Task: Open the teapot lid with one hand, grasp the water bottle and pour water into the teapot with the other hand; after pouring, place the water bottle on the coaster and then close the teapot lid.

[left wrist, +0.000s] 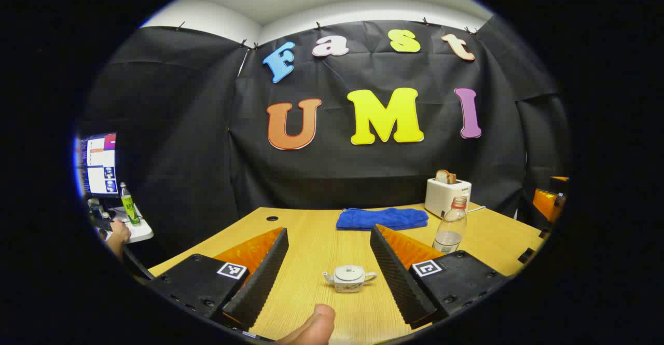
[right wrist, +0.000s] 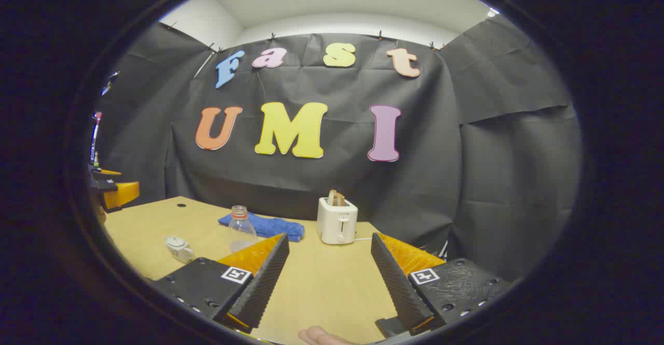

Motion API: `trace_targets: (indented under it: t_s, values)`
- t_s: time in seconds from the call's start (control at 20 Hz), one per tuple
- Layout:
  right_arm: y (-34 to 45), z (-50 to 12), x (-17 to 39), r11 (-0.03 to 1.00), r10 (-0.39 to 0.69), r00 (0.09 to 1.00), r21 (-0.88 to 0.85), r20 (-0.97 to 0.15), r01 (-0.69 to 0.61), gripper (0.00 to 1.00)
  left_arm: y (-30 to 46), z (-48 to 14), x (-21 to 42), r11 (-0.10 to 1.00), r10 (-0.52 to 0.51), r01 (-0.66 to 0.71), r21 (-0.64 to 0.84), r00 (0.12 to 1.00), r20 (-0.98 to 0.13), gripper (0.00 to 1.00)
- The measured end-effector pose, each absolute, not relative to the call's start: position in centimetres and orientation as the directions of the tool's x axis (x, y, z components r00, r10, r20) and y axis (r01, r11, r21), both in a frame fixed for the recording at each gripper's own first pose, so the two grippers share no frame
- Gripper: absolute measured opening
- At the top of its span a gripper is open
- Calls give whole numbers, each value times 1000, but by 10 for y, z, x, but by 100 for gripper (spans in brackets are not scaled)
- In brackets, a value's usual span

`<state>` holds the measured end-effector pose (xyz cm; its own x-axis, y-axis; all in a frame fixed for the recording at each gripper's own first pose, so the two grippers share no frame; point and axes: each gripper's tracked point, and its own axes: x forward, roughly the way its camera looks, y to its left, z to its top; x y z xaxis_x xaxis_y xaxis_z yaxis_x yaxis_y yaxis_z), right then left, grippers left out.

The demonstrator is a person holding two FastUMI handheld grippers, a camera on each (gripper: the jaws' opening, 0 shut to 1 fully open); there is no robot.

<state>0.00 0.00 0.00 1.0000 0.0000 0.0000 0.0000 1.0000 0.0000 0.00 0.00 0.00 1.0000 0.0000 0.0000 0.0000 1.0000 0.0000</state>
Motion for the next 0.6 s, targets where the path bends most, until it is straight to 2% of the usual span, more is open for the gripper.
trace_targets:
  t_s: [0.5, 0.6]
  values:
    - [-5, -10, 7, 998, -38, 999, -40, -18, 37, 97, -7, -20, 8, 1000, -8, 10, 26, 998, -58, 99]
    - [-4, -10, 7, 998, -39, 999, -42, -19, 38, 95, -6, -21, 8, 1000, -12, 13, 17, 998, -64, 99]
